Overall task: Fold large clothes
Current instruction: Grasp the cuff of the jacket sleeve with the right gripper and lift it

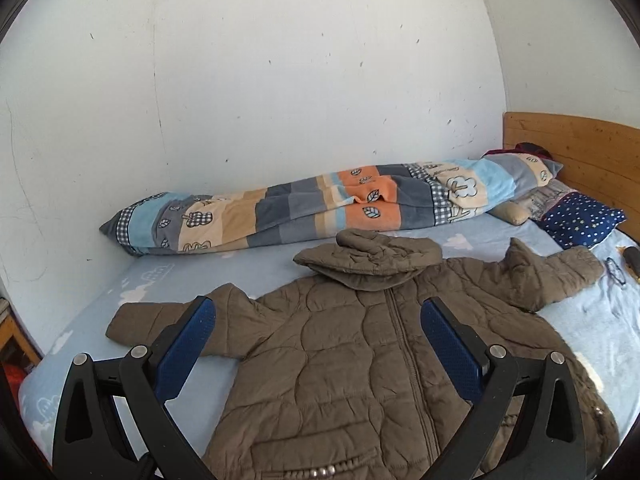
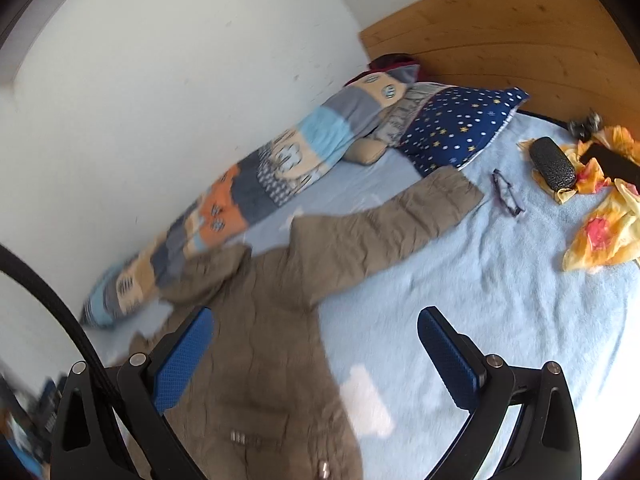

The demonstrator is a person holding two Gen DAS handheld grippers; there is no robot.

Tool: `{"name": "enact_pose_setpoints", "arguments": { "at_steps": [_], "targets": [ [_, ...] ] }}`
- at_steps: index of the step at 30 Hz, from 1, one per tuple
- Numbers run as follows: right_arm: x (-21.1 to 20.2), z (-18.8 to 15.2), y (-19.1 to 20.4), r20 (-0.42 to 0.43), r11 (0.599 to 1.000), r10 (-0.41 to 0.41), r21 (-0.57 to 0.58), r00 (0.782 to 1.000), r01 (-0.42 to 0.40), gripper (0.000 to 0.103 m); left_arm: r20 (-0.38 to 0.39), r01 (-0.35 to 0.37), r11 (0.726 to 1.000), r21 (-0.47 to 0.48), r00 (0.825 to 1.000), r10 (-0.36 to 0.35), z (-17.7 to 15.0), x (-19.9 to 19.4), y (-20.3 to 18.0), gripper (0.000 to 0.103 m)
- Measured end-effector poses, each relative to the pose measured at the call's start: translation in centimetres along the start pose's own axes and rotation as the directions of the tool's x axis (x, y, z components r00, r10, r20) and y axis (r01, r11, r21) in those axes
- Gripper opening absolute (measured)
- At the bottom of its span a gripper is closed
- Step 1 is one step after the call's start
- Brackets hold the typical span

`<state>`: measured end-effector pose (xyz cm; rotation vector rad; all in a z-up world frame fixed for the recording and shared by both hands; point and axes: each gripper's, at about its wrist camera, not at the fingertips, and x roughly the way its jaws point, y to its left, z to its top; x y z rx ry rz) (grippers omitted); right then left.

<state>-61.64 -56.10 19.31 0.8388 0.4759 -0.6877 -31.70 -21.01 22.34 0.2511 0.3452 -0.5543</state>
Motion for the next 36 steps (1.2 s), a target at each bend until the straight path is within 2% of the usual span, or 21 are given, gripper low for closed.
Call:
{"name": "enact_pose_setpoints", "arguments": {
  "at_steps": [3, 7, 11, 12, 22, 26, 28, 31, 33, 36],
  "targets": [
    [2.0, 3.6, -3.8, 0.037, 0.99, 0.018, 0.136, 0.999, -0.023, 0.103, -0.027, -0.007, 1.0, -0.023, 1.0, 0.007, -1.6, 2.4, 0.3, 0.102],
    [6.4, 7.4, -9.4, 0.053, 0.954, 0.038, 0.296, 0.998, -0.051, 0.1, -0.104, 0.001, 1.0, -0.03, 0.995, -0.004, -2.3, 5.3, 0.4, 0.102],
    [11.0, 8.8, -14.0, 0.039, 0.931, 0.016, 0.363, 0.999, -0.029, 0.071, -0.147, 0.0, 0.999, -0.047, 0.989, -0.007, -3.0, 7.0, 0.7, 0.102],
    [12.2, 9.0, -15.0, 0.027, 0.925, 0.01, 0.38, 1.0, -0.02, 0.069, -0.158, 0.001, 0.999, -0.05, 0.987, -0.008, -3.1, 7.4, 0.8, 0.102],
    [19.8, 10.5, -22.2, -0.037, 0.866, -0.099, 0.489, 0.994, 0.104, 0.069, -0.213, -0.003, 0.999, -0.04, 0.977, -0.005, -3.9, 10.2, -0.1, 0.102],
    [21.7, 10.6, -23.6, -0.063, 0.862, -0.115, 0.489, 0.991, 0.131, 0.069, -0.239, 0.0, 0.999, -0.033, 0.971, -0.008, -4.4, 11.0, -0.5, 0.102],
    [22.4, 10.9, -24.4, -0.058, 0.861, -0.122, 0.491, 0.991, 0.135, 0.065, -0.246, 0.007, 0.999, -0.039, 0.969, -0.017, -4.4, 11.3, -0.6, 0.102],
    [23.4, 11.8, -24.1, -0.043, 0.881, -0.092, 0.461, 0.995, 0.101, 0.052, -0.253, 0.004, 1.0, -0.021, 0.967, -0.009, -4.7, 11.5, -0.9, 0.102],
    [24.2, 12.2, -23.6, -0.051, 0.899, -0.081, 0.427, 0.995, 0.095, 0.027, -0.262, 0.002, 1.0, -0.021, 0.965, -0.007, -4.8, 11.8, -1.0, 0.102],
    [23.8, 12.5, -22.3, -0.01, 0.915, -0.077, 0.397, 0.997, 0.075, 0.019, -0.266, 0.002, 0.999, -0.042, 0.964, -0.013, -4.7, 11.9, -0.7, 0.102]
  ]
}}
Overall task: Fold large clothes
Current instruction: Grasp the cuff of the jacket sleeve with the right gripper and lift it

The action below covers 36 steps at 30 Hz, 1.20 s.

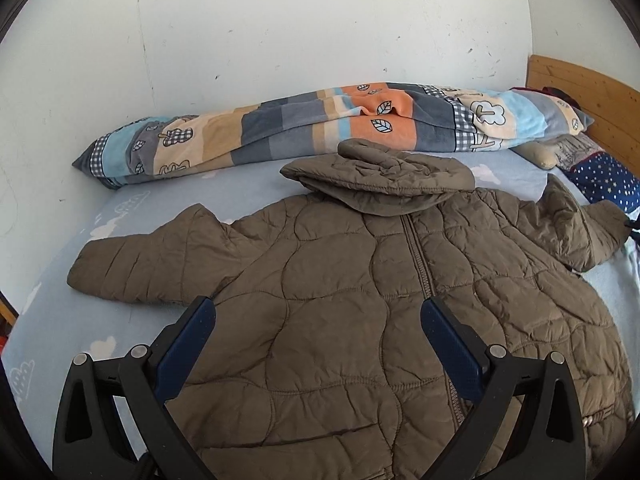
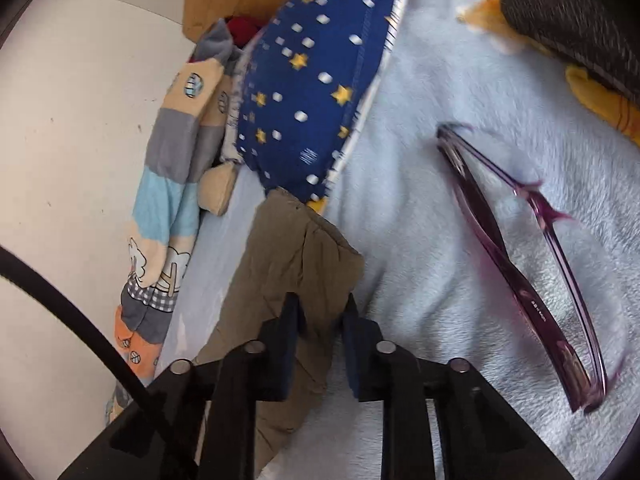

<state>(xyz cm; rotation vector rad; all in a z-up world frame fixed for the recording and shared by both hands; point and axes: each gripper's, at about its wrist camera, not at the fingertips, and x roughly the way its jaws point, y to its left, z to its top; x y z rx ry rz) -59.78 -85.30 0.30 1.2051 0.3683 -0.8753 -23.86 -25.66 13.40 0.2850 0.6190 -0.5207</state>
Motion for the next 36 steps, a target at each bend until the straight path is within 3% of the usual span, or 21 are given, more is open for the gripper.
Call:
{"name": "enact_pose_setpoints", "arguments": {
  "at_steps": [5, 14, 20, 24, 29, 36],
  "targets": [
    [-3.8, 0.5, 4.7, 0.097, 0.995, 0.043, -0.096, 0.994, -0.033, 0.017, 0.015, 0.001, 1.0, -0.005, 1.0, -0.001, 0.0, -0.8, 0.3, 0.102],
    [-8.5, 0.3, 8.4, 0.147, 0.988, 0.1, -0.135, 0.984, -0.08, 0.016, 0.047, 0.01, 0.999, -0.048, 0.999, -0.007, 0.5, -2.4, 1.5, 0.102],
    [-14.3, -0.4, 16.1, 0.206, 0.962, 0.227, -0.202, 0.952, -0.186, 0.016, 0.07, 0.002, 0.994, -0.108, 0.998, 0.006, 0.9, -3.6, 3.2, 0.102],
    [-18.3, -3.4, 23.8, 0.189, 0.904, 0.351, -0.325, 0.917, -0.279, 0.016, 0.088, -0.008, 0.992, -0.123, 0.996, 0.019, 1.1, -4.4, 4.2, 0.102],
    [-20.7, -9.4, 32.7, 0.085, 0.799, 0.471, -0.462, 0.878, -0.384, 0.016, 0.092, -0.017, 0.986, -0.165, 0.995, 0.032, 1.0, -5.1, 6.3, 0.102],
    [-17.3, -19.9, 42.1, -0.123, 0.672, 0.482, -0.584, 0.868, -0.456, 0.015, 0.088, -0.037, 0.977, -0.21, 0.995, 0.056, 0.8, -5.4, 8.8, 0.102]
  ]
}}
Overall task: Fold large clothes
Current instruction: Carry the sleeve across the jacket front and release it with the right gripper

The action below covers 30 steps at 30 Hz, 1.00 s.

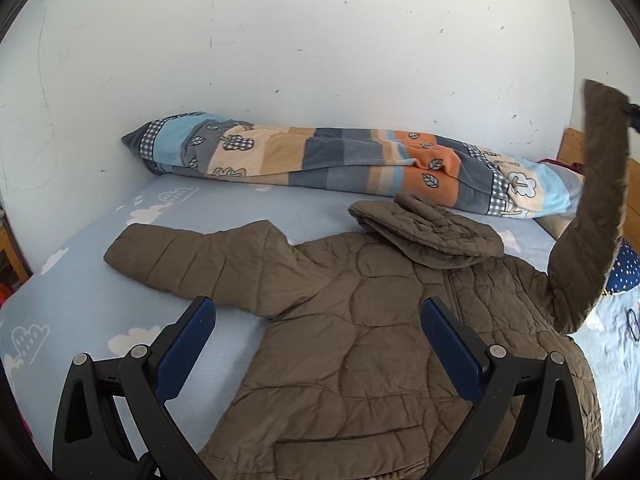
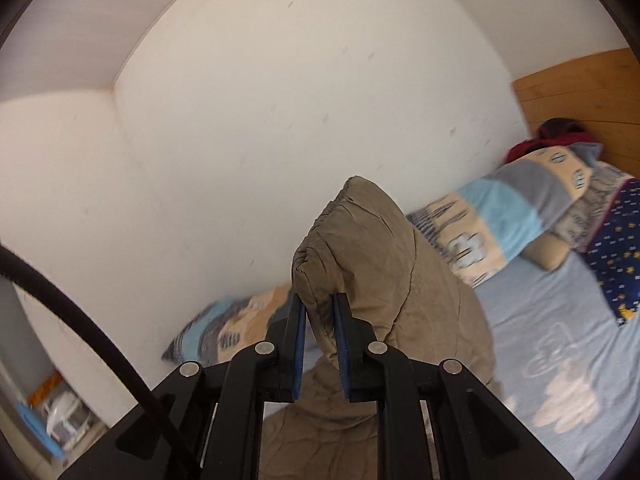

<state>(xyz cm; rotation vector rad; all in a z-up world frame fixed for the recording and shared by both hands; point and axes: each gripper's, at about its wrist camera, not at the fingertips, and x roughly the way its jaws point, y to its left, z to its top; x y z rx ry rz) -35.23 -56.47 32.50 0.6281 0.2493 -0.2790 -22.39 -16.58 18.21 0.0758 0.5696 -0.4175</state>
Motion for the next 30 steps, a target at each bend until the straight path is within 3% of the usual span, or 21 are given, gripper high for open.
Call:
{"name": "enact_pose_setpoints", "arguments": {
  "at_steps": [5, 8, 14, 19, 26, 30],
  "targets": [
    [7.0, -5.1, 5.0, -0.144, 0.996, 0.022, -0.082, 0.989, -0.034, 0.015, -0.025, -0.007, 0.999, -0.033, 1.0, 0.006, 0.0, 0.3, 1.3, 0.102],
    [11.1, -9.0, 6.7, -0.245, 0.991, 0.025, -0.119, 0.969, -0.056, 0.015, -0.028, -0.011, 0.999, -0.045, 1.0, 0.01, 0.0, 0.3, 1.9, 0.102],
    [17.4, -17.9, 7.6, -0.428, 0.976, -0.012, -0.203, 0.904, -0.082, 0.015, -0.049, -0.019, 0.998, -0.059, 0.999, 0.016, 0.0, 0.7, 2.5, 0.102],
    [21.3, -24.8, 8.2, -0.546, 0.958, -0.073, -0.272, 0.834, -0.094, 0.015, -0.066, -0.017, 0.998, -0.066, 0.998, 0.012, -0.2, 1.0, 2.6, 0.102],
    [23.5, -30.8, 7.9, -0.641, 0.939, -0.121, -0.322, 0.758, -0.123, 0.015, -0.069, -0.014, 0.997, -0.071, 0.998, 0.009, -0.1, 1.1, 2.8, 0.102],
    [23.8, -33.4, 8.5, -0.666, 0.911, -0.169, -0.387, 0.726, -0.144, 0.015, -0.072, -0.012, 0.997, -0.073, 0.997, 0.007, -0.2, 1.1, 2.7, 0.102]
  ]
}}
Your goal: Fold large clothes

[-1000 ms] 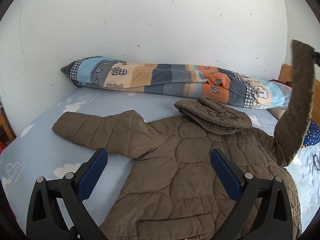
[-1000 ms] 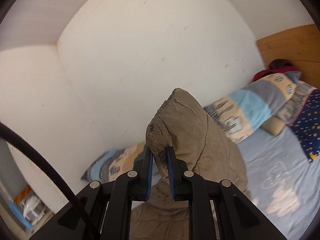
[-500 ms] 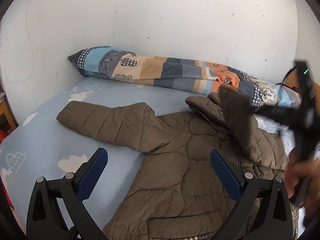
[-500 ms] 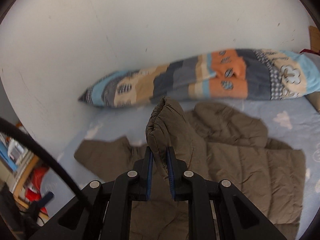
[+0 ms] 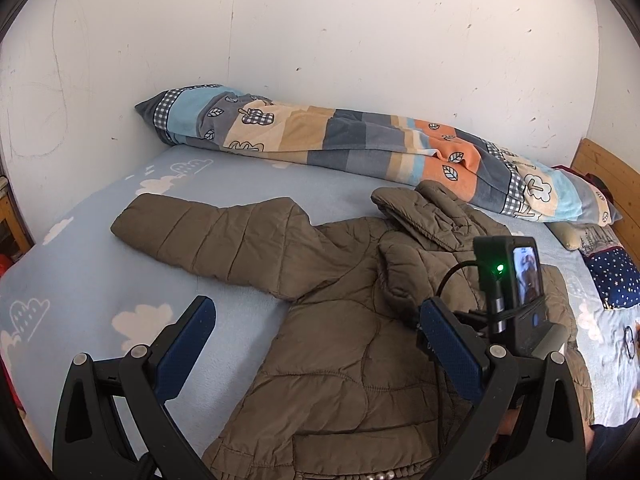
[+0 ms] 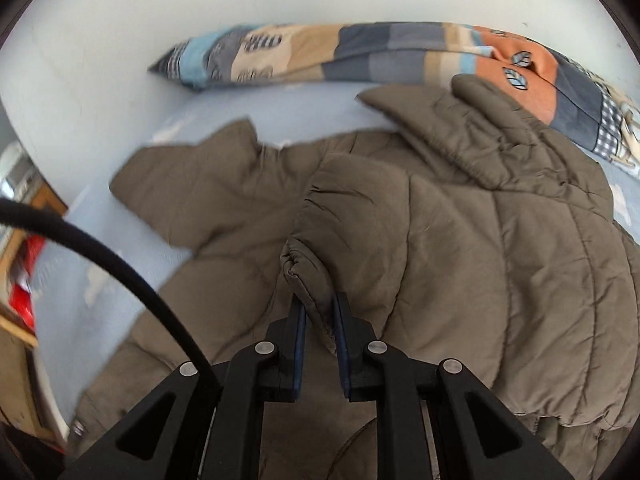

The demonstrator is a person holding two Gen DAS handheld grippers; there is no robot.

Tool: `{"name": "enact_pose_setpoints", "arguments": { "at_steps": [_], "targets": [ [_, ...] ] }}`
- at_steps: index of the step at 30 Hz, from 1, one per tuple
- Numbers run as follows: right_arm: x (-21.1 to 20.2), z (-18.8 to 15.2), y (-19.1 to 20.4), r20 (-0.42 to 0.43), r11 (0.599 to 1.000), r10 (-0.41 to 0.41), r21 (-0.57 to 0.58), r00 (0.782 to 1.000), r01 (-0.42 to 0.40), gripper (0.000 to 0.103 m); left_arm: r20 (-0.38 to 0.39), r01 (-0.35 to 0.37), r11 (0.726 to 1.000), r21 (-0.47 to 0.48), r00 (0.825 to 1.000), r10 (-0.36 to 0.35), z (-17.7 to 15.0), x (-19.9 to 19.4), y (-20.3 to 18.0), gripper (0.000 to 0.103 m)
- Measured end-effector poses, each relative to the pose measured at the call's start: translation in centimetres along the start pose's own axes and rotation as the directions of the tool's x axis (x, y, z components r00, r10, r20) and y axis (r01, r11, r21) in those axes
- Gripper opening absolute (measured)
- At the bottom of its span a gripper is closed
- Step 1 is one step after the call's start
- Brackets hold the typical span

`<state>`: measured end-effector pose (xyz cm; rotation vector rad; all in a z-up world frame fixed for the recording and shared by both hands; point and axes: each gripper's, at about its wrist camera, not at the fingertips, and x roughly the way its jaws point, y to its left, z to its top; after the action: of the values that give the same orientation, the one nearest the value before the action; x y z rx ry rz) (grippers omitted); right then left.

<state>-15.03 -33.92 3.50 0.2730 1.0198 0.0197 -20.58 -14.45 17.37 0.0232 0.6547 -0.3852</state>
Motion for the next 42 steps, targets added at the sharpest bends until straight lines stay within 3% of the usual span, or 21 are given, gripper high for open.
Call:
{"name": "enact_pose_setpoints", "arguments": {
  "at_steps": [4, 6, 9, 12, 16, 19, 23, 26, 29, 33, 36, 39, 42],
  "targets": [
    [0.4, -0.3, -0.3, -0.026, 1.0, 0.02, 0.02, 0.999, -0.02, 0.021, -0.001, -0.004, 1.0, 0.005, 1.0, 0.004, 0.0, 0.0, -0.1, 0.102],
    [-0.1, -0.1, -0.5, -0.021, 0.997, 0.072, 0.036, 0.997, -0.071, 0.041, -0.002, -0.006, 1.0, 0.002, 1.0, 0.006, 0.1, 0.0, -0.1, 0.102],
    [-2.5, 0.4, -0.5, 0.029, 0.99, 0.133, 0.044, 0.991, -0.134, 0.054, -0.002, -0.003, 1.0, -0.007, 1.0, 0.003, 0.2, 0.1, -0.1, 0.102],
    [-5.7, 1.2, -1.1, 0.109, 0.986, 0.15, 0.061, 0.983, -0.157, 0.059, -0.001, -0.002, 1.0, -0.005, 1.0, 0.002, 0.1, 0.1, -0.2, 0.102],
    [-8.5, 1.8, -4.0, 0.161, 0.986, 0.055, 0.145, 0.985, -0.079, 0.059, -0.002, -0.004, 1.0, 0.001, 1.0, 0.004, 0.0, 0.1, -0.3, 0.102],
    [-9.9, 1.5, -8.5, 0.171, 0.961, -0.038, 0.277, 0.984, -0.011, 0.059, -0.004, -0.001, 1.0, -0.003, 1.0, 0.001, 0.0, 0.1, -0.3, 0.102],
    [-12.5, -0.2, -16.3, 0.134, 0.866, -0.209, 0.486, 0.969, 0.119, 0.06, -0.007, 0.001, 1.0, 0.001, 1.0, -0.001, 0.0, 0.3, -0.4, 0.102],
    [-13.4, -2.3, -20.8, 0.052, 0.782, -0.327, 0.576, 0.944, 0.239, 0.06, -0.011, 0.003, 1.0, 0.006, 1.0, -0.003, 0.0, 0.4, -0.7, 0.102],
    [-12.2, -3.9, -23.1, -0.009, 0.74, -0.306, 0.626, 0.952, 0.244, 0.06, -0.013, 0.005, 1.0, 0.014, 1.0, -0.005, -0.1, 0.5, -1.0, 0.102],
    [-8.3, -4.4, -23.0, -0.094, 0.755, -0.264, 0.6, 0.96, 0.266, 0.062, -0.015, -0.004, 0.999, 0.038, 1.0, 0.005, -0.3, 0.8, -1.5, 0.102],
    [-7.4, -4.4, -22.4, -0.126, 0.775, -0.284, 0.553, 0.95, 0.305, 0.064, -0.022, -0.01, 0.999, 0.037, 1.0, 0.011, -0.2, 1.0, -1.4, 0.102],
    [-8.9, -3.7, -21.6, -0.091, 0.778, -0.277, 0.563, 0.956, 0.279, 0.064, -0.022, -0.012, 1.0, 0.027, 1.0, 0.013, -0.1, 0.9, -1.1, 0.102],
    [-11.5, -2.5, -18.7, -0.025, 0.819, -0.289, 0.511, 0.957, 0.26, 0.064, -0.018, -0.014, 1.0, 0.024, 1.0, 0.015, -0.1, 0.6, -0.9, 0.102]
  ]
}}
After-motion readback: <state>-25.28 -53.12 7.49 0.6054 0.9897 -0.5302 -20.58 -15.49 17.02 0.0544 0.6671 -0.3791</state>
